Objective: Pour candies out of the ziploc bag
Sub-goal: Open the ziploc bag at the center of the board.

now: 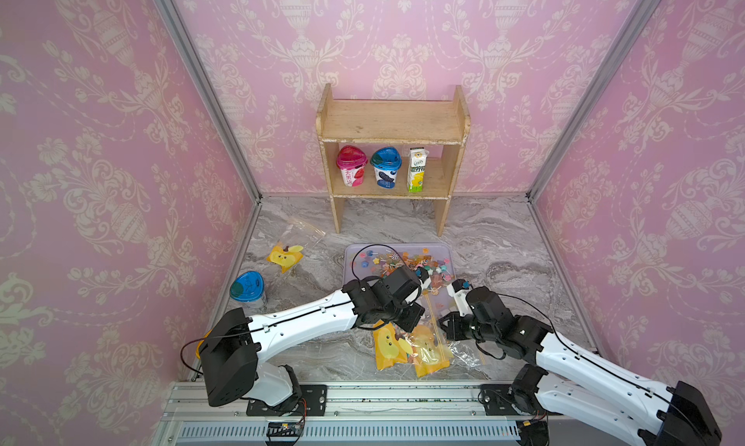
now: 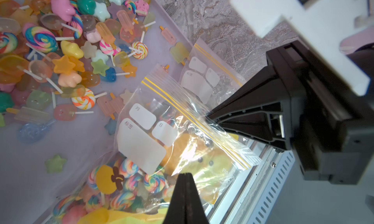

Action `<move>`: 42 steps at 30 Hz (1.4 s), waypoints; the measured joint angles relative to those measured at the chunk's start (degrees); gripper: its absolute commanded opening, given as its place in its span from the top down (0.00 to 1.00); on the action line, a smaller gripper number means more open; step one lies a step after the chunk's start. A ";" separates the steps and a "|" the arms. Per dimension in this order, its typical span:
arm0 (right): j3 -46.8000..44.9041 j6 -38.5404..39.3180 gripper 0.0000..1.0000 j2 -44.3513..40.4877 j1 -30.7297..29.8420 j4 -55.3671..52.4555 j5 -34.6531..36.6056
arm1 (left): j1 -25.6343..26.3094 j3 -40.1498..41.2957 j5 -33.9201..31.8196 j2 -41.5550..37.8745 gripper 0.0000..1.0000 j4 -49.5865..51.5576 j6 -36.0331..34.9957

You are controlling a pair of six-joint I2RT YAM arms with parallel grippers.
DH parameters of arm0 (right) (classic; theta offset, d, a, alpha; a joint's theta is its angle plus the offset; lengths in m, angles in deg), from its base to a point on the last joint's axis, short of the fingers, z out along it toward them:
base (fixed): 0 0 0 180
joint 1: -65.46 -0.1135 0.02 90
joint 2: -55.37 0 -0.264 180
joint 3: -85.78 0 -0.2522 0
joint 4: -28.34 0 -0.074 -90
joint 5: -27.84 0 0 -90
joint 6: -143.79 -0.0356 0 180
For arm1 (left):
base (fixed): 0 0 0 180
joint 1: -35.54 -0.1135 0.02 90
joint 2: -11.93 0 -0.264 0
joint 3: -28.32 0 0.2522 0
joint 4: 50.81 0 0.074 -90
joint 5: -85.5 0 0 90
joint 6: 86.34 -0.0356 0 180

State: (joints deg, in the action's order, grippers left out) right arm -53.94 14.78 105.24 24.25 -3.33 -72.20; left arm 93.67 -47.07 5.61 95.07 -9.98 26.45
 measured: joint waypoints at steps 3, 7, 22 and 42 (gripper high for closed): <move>0.00 -0.02 1.00 0.00 0.00 0.42 -0.31 | -0.17 -0.07 0.11 0.07 0.69 -0.72 0.09; 0.00 -0.02 1.00 -0.31 0.00 1.55 -1.36 | -0.26 -0.04 1.22 1.11 0.58 -5.16 1.79; -0.13 -0.02 1.00 -2.14 0.00 2.19 -2.71 | -0.26 -0.35 2.82 8.92 0.55 -12.26 5.22; -0.13 0.00 1.00 -1.49 0.00 3.02 -3.45 | 0.13 -0.72 2.86 9.55 0.77 -12.04 6.64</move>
State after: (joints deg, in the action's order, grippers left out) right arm -54.07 14.78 103.75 24.25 -0.31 -75.66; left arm 93.80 -47.79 8.47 104.62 -22.02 33.09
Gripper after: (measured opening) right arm 0.048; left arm 0.268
